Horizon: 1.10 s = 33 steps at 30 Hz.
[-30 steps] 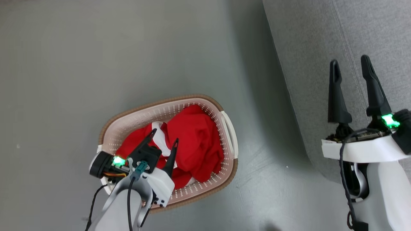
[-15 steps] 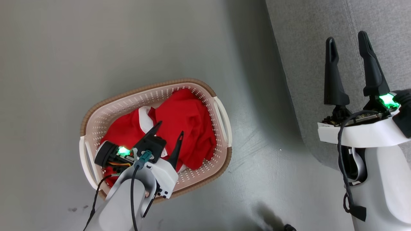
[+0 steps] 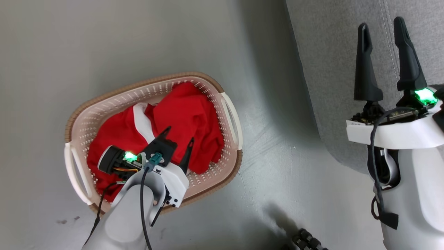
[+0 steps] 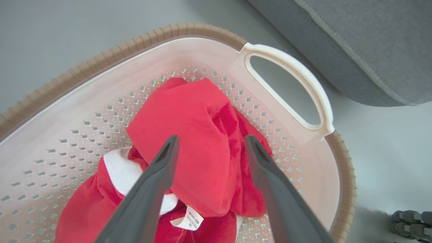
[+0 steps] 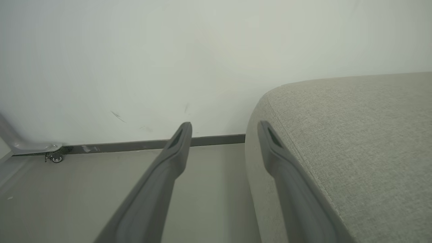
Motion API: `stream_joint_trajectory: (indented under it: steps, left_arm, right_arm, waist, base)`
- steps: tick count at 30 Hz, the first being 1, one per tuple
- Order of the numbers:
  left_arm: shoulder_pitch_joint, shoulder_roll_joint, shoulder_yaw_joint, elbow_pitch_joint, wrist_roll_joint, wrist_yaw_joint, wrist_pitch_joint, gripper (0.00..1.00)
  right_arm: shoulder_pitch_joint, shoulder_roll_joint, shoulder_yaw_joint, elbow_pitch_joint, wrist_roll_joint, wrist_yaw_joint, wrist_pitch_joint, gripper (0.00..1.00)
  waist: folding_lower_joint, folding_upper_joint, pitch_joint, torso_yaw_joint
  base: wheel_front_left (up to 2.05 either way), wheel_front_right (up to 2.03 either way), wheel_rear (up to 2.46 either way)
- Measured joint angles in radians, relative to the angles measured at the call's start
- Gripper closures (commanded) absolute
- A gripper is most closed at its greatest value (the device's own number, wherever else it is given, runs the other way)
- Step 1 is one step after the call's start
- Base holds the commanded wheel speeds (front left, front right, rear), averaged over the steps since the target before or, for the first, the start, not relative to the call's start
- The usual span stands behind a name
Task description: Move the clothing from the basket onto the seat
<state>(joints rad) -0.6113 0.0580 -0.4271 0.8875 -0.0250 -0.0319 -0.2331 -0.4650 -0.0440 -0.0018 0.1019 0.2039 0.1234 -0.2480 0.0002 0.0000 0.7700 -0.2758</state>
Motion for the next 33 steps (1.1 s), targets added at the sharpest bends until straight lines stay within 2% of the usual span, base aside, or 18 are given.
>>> stream_joint_trajectory:
  steps: [23, 24, 25, 26, 27, 29, 33]
  left_arm:
    - [-0.103, 0.007, 0.041, 0.088, -0.026, 0.025, 0.022, 0.0]
    - [-0.107, 0.007, 0.041, 0.092, -0.026, 0.025, 0.022, 0.06]
    - [-0.11, 0.007, 0.041, 0.095, -0.026, 0.025, 0.022, 0.22]
    - [-0.112, 0.007, 0.041, 0.096, -0.027, 0.024, 0.021, 0.47]
    - [-0.114, 0.007, 0.04, 0.097, -0.027, 0.023, 0.021, 0.62]
    - [-0.116, 0.006, 0.038, 0.097, -0.027, 0.023, 0.02, 1.0]
    - [-0.125, 0.007, 0.032, 0.098, -0.027, 0.023, 0.012, 1.0]
  right_arm:
    - [-0.07, 0.0, 0.026, -0.013, 0.039, 0.0, -0.001, 0.0]
    - [-0.075, 0.0, 0.028, -0.016, 0.041, 0.0, -0.001, 0.0]
    - [-0.076, 0.0, 0.029, -0.018, 0.044, 0.0, -0.002, 0.0]
    - [-0.078, 0.0, 0.028, -0.018, 0.044, 0.0, -0.002, 0.0]
    - [-0.079, 0.0, 0.027, -0.018, 0.044, 0.0, -0.002, 0.0]
    - [-0.084, 0.0, 0.021, -0.016, 0.044, 0.0, -0.002, 0.0]
    - [-0.09, 0.0, 0.017, -0.013, 0.045, 0.0, -0.002, 0.0]
  waist:
    - [0.0, 0.0, 0.115, -0.055]
    - [0.0, 0.0, 0.118, -0.057]
    - [0.0, 0.0, 0.12, -0.058]
    - [0.0, 0.0, 0.123, -0.06]
    - [-0.0001, 0.0, 0.124, -0.062]
    - [0.0, 0.0, 0.124, -0.062]
    - [0.0, 0.0, 0.12, -0.06]
  base:
    - [0.0, 0.0, 0.0]
    - [0.0, 0.0, 0.0]
    - [0.0, 0.0, 0.0]
    - [0.0, 0.0, 0.0]
    - [0.0, 0.0, 0.0]
    - [0.0, 0.0, 0.0]
    - [0.0, 0.0, 0.0]
